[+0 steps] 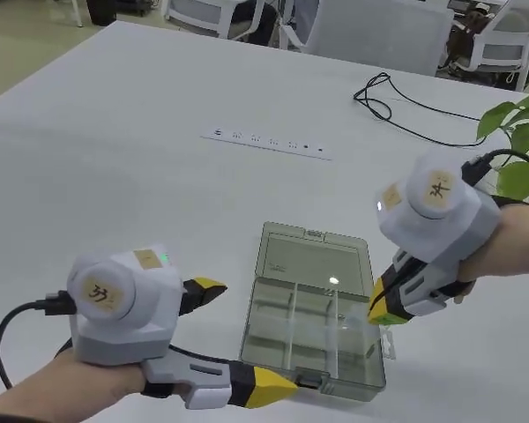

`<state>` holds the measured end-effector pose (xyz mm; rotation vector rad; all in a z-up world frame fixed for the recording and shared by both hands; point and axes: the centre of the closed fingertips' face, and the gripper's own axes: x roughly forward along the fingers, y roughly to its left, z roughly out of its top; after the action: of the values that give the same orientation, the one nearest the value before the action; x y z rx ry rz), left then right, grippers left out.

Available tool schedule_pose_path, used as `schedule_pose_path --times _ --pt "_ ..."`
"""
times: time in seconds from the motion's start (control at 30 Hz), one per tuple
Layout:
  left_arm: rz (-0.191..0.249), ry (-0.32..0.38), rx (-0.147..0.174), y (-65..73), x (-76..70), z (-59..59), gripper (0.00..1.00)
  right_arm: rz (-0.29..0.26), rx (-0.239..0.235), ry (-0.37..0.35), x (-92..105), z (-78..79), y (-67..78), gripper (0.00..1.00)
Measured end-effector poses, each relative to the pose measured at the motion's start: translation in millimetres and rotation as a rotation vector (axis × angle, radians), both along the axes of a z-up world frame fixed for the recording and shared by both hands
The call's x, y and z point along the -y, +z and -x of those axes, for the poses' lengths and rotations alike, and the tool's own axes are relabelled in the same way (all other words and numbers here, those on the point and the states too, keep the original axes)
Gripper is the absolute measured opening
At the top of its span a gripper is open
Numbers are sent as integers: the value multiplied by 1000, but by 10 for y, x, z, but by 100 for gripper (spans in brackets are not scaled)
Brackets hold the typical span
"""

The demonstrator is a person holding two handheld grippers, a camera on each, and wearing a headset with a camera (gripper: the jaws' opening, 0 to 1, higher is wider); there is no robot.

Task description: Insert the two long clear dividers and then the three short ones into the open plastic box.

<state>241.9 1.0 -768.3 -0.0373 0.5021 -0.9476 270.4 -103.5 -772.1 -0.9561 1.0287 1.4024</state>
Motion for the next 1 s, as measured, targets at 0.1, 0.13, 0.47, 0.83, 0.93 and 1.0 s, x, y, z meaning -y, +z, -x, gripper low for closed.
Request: schedule_pose_path --times 0.1,0.13,0.47,0.83,0.93,1.0 --pt "1 -2 -1 -1 12 2 93 11 -1 9 2 4 -24 3" --pt "2 -3 -1 0 15 6 92 11 -1 10 0 4 -27 3" --pt "5 -6 2 0 21 11 92 25 4 34 -21 4 -77 3" --pt "7 -4 2 5 10 7 91 41 4 56 -28 7 -173 3" --pt "6 -4 1 1 8 4 91 43 -1 57 -28 8 -191 3" --pt "8 -4 1 2 10 4 90 45 -4 55 -26 8 -212 3"
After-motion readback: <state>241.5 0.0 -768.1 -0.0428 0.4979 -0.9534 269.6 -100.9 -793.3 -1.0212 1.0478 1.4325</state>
